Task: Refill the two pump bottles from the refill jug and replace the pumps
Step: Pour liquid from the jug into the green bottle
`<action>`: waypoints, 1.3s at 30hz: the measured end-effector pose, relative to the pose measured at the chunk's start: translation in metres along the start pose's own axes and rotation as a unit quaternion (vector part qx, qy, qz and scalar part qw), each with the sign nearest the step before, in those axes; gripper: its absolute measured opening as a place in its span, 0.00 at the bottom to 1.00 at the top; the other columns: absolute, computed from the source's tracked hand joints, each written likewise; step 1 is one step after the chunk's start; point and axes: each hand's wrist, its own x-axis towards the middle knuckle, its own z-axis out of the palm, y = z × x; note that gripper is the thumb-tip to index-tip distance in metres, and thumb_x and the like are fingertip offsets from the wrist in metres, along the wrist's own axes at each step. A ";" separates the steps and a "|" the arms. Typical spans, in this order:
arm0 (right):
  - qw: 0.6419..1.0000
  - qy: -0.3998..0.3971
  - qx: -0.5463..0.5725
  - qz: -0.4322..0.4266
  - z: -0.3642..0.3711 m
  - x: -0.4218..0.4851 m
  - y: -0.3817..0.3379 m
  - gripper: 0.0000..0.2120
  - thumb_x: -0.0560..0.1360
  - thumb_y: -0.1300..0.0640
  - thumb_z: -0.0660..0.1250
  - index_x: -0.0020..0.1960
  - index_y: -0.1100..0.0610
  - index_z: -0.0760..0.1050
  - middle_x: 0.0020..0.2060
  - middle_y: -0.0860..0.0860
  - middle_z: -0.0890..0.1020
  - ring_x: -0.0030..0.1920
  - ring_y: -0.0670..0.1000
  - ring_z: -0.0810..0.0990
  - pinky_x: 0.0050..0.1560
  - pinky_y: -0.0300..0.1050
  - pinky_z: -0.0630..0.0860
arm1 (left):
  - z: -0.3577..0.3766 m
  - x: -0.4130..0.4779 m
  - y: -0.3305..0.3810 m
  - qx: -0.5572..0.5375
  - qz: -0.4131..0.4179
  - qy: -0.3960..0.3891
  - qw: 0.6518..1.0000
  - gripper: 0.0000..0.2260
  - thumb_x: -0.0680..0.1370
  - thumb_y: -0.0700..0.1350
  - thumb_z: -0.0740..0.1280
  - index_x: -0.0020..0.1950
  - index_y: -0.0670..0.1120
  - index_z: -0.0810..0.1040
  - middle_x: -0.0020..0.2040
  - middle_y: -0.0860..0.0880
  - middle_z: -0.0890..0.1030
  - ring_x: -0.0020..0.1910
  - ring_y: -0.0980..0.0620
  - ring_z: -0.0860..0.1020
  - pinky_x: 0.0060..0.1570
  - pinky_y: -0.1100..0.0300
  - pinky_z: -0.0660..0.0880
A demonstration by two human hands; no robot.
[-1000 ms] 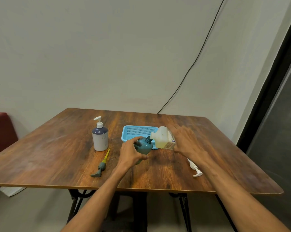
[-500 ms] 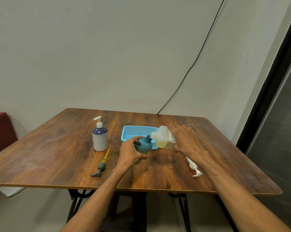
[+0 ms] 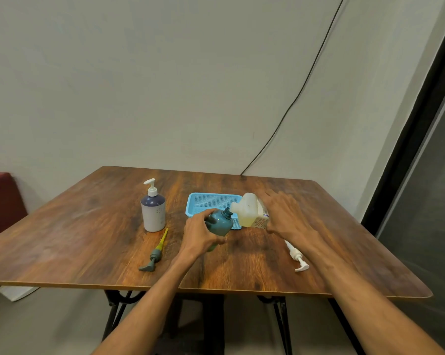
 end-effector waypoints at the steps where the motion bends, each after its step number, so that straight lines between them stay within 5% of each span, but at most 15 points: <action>1: 1.000 -0.001 0.000 -0.001 0.000 0.000 0.000 0.35 0.64 0.54 0.80 0.68 0.53 0.70 0.55 0.54 0.80 0.53 0.57 0.79 0.53 0.55 0.77 | 0.000 0.000 0.000 0.000 0.000 -0.001 1.000 0.38 0.62 0.44 0.83 0.69 0.48 0.74 0.58 0.50 0.79 0.54 0.55 0.77 0.49 0.65 0.74; 20: 1.000 -0.011 -0.021 -0.007 -0.004 -0.001 0.001 0.35 0.64 0.53 0.78 0.67 0.52 0.69 0.57 0.52 0.79 0.54 0.56 0.77 0.52 0.54 0.76 | 0.000 -0.001 0.001 0.007 0.001 0.004 1.000 0.38 0.60 0.45 0.84 0.68 0.50 0.75 0.55 0.54 0.78 0.54 0.54 0.78 0.53 0.58 0.78; 39: 1.000 -0.015 -0.010 -0.006 -0.011 -0.001 -0.003 0.33 0.65 0.53 0.78 0.66 0.52 0.69 0.54 0.52 0.79 0.53 0.56 0.78 0.52 0.53 0.76 | -0.006 -0.003 0.004 -0.005 -0.002 -0.009 1.000 0.37 0.62 0.44 0.83 0.69 0.49 0.74 0.59 0.50 0.79 0.56 0.54 0.77 0.50 0.66 0.72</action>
